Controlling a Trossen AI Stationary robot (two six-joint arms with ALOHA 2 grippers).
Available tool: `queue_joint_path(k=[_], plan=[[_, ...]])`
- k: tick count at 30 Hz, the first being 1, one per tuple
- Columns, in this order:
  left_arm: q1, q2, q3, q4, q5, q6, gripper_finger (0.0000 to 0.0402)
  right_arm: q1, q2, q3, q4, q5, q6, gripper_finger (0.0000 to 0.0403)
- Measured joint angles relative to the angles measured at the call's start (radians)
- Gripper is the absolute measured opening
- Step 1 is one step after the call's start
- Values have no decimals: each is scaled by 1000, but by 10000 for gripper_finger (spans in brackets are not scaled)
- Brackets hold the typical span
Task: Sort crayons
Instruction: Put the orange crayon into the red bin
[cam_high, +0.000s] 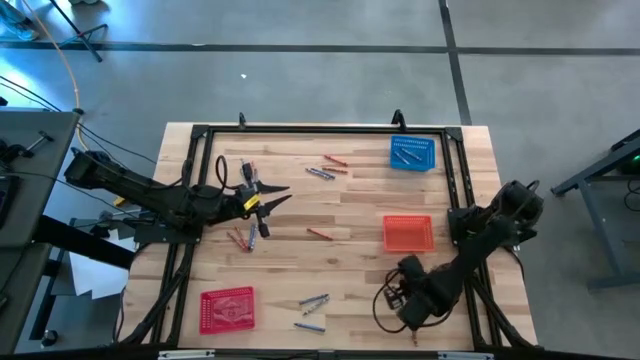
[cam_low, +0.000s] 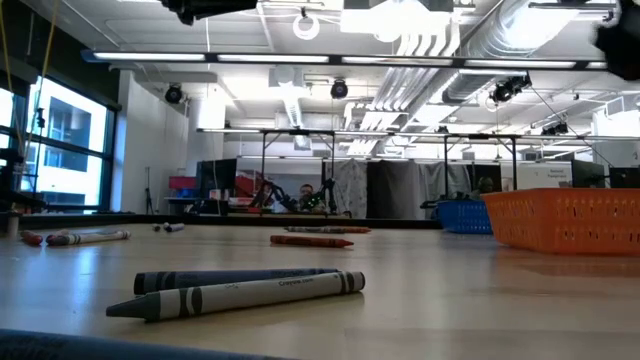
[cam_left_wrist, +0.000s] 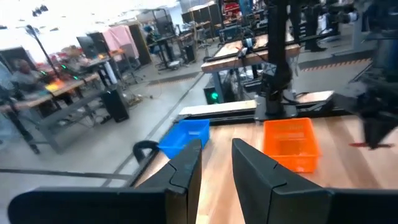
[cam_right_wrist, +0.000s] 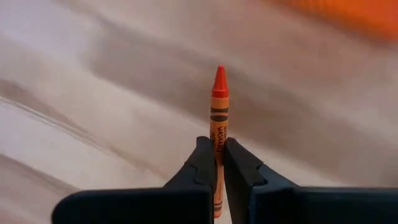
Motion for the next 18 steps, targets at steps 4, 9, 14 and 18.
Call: queue_joint_path(k=[4, 9, 14, 18], plan=[[-16, 0, 0, -66, 110, -83, 76, -40, -32, 2, 47, 220, -114, 1], [-49, 16, 0, -48, 386, -84, 76, -109, -43, 2, 214, 441, -376, 1], [-97, 82, 0, 56, 517, -74, 76, -181, -43, 2, 450, 534, -705, 1], [-117, 155, 0, 146, 407, -71, 76, -223, -44, 3, 658, 546, -948, 1]])
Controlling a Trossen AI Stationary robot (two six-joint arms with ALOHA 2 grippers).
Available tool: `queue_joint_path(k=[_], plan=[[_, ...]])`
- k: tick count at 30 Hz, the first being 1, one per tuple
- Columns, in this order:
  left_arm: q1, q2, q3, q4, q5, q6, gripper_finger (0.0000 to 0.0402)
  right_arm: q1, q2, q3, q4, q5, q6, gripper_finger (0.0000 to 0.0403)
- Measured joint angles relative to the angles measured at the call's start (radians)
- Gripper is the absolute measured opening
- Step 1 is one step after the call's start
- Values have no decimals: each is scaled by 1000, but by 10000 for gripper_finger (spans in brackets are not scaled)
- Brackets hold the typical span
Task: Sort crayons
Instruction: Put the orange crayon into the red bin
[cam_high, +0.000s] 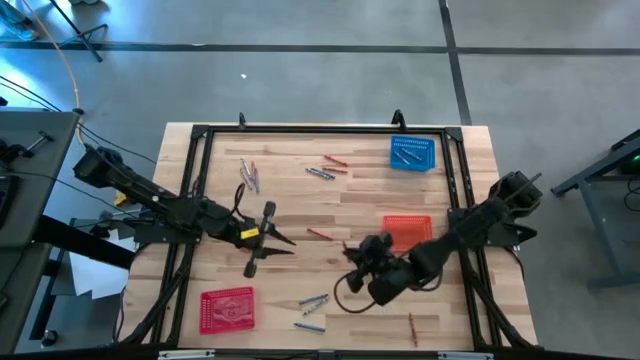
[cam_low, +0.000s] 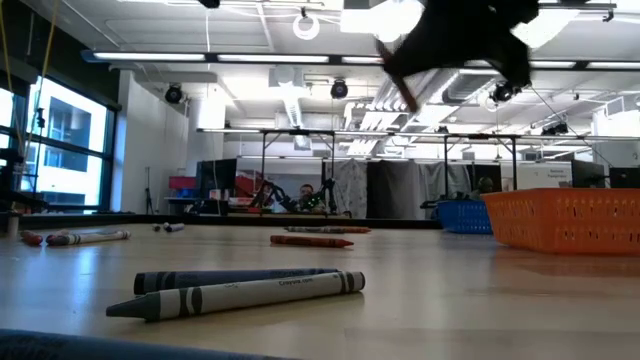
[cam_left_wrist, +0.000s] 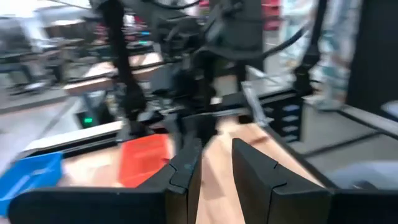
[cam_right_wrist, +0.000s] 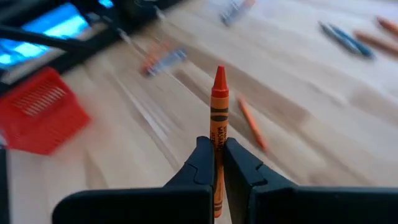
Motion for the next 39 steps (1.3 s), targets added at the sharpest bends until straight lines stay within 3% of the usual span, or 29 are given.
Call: queue_joint_path(k=[3, 9, 15, 21, 29, 39], plan=[[-2, 59, 0, 54, -74, 1, 76, -18, -1, 0, 158, -1, -170, 1], [0, 160, 0, 153, -81, 17, 77, -29, -1, 1, 384, -27, -422, 0], [0, 200, 0, 203, -60, 71, 98, -29, -2, 2, 407, -37, -451, 0], [0, 202, 0, 208, 38, 71, 134, -34, -2, 2, 425, -35, -477, 0], [0, 202, 0, 240, -20, 34, 165, -59, -2, 2, 543, -33, -590, 0], [40, 202, 0, 245, -25, -16, 170, -70, -2, 2, 673, -30, -742, 0]])
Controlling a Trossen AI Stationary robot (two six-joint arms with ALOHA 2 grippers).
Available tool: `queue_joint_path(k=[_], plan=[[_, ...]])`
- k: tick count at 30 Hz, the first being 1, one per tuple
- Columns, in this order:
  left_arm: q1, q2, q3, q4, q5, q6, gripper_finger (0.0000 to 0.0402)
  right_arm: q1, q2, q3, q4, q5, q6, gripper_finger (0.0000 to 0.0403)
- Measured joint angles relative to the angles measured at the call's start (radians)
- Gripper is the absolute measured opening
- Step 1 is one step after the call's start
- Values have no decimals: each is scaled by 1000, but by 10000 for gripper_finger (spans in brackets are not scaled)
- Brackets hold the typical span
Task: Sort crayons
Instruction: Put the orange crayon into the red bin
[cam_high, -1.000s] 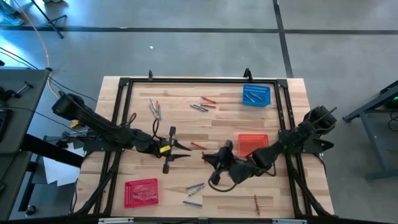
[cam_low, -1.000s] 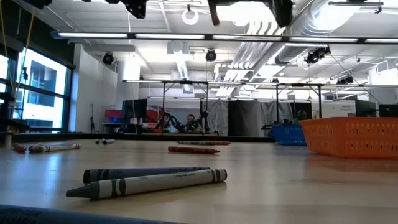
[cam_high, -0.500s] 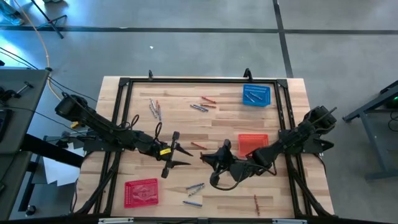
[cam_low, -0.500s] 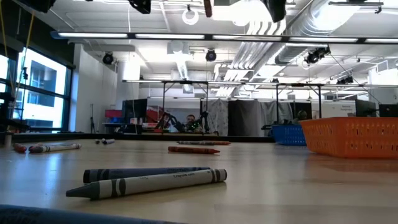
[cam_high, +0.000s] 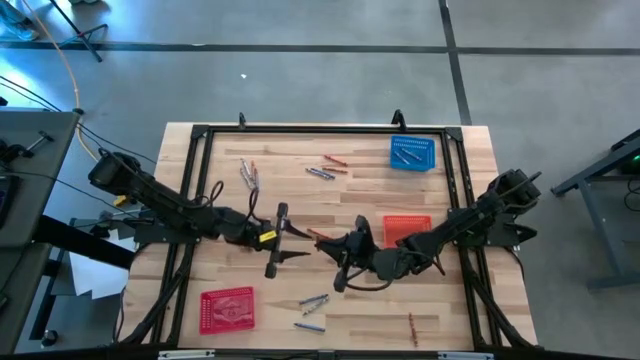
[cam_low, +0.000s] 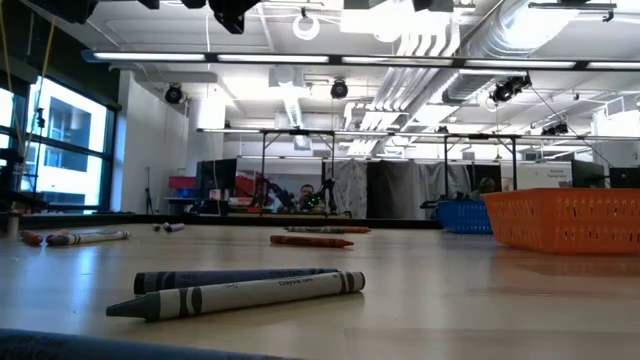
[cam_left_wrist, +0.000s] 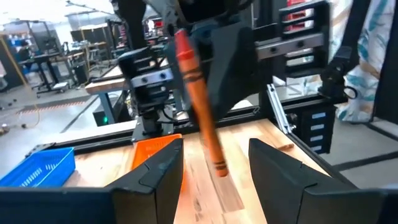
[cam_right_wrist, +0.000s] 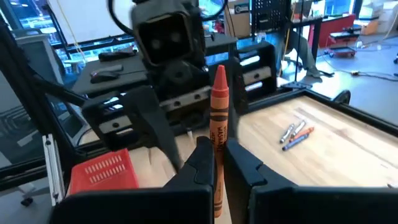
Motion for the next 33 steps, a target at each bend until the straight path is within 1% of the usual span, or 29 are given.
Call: queue_joint_path(k=[4, 9, 12, 18, 24, 28, 31, 33], plan=[[16, 0, 0, 2, 10, -50, 170, -8, 0, 0, 19, -9, -34, 0], [28, 0, 0, 4, 30, -101, 170, -42, 4, 0, 22, -49, -33, 0], [32, 0, 0, 3, 30, -102, 170, -61, 7, 0, 18, -74, -32, 0], [32, 0, -1, 3, 29, -102, 170, -82, 11, 0, 27, -85, -42, 0], [32, 0, -1, 1, -23, -101, 170, -91, 11, 0, 27, -94, -42, 0], [41, 0, -1, 1, -28, -110, 170, -92, 11, 0, 27, -96, -42, 0], [51, 0, -1, 2, -26, -133, 159, -95, 12, 0, 26, -98, -42, 0], [60, 0, -1, 1, -19, -162, 142, -96, 12, 0, 26, -98, -42, 0]])
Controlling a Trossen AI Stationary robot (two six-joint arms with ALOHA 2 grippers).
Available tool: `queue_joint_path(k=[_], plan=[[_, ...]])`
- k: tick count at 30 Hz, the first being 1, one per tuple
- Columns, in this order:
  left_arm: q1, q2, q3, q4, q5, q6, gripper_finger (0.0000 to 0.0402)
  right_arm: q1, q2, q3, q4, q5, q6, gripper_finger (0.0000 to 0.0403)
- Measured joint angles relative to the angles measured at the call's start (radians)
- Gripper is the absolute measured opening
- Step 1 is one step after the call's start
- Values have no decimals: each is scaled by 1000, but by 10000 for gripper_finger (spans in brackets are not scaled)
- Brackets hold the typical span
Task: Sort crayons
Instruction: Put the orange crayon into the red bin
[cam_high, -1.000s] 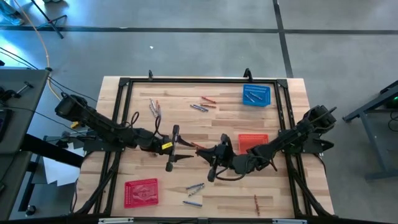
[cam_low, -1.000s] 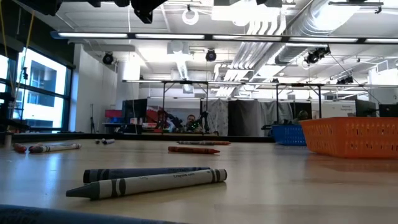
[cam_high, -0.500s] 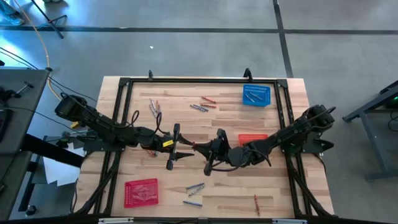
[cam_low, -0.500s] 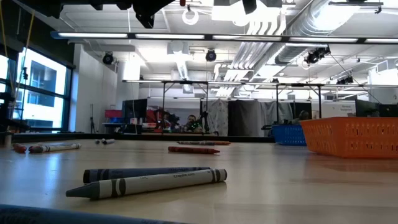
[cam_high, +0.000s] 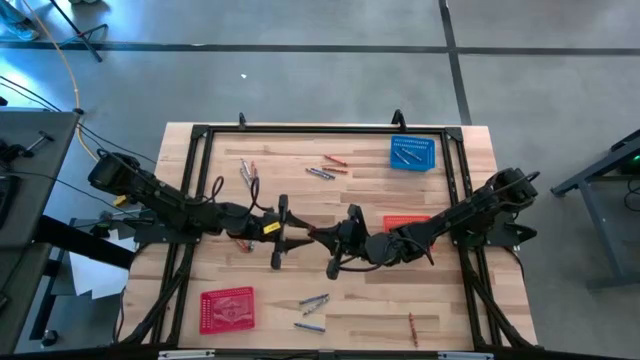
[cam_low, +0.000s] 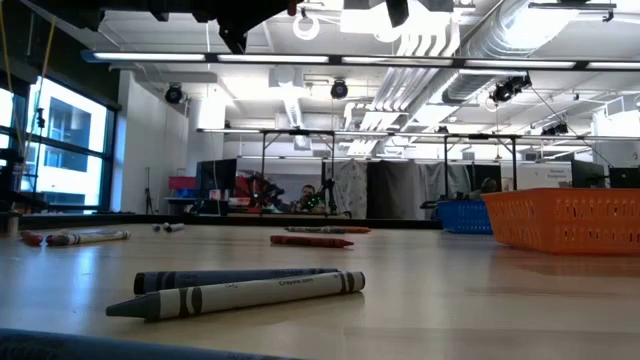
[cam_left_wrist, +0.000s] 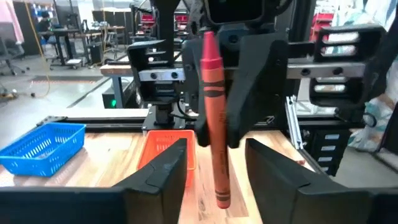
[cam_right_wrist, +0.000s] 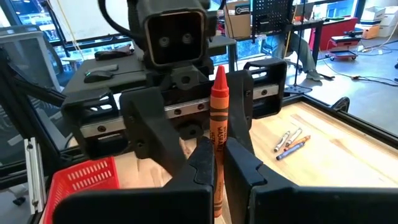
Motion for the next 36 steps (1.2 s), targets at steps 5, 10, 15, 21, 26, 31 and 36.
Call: queue_joint_path(k=[5, 10, 15, 21, 26, 31, 36], plan=[[19, 0, 0, -8, 29, -50, 80, -2, 0, 0, 0, 1, 0, 0], [26, 0, 0, -8, 75, -54, 13, -2, 0, 0, 0, 1, -3, 0], [26, 0, 0, -22, 77, -77, 12, -2, 0, 0, -14, -1, 11, 0], [26, 0, 0, -34, 72, -72, 4, -12, 1, 0, -28, -3, 25, 0], [26, 0, 0, -36, 71, -70, 3, -13, 1, 0, -36, -3, 35, 0], [25, 0, 0, -36, 77, -70, 2, -14, 0, 0, -38, -23, 38, 1], [26, 0, 0, -35, 77, -70, 1, -13, 0, 0, -42, -23, 56, 14]])
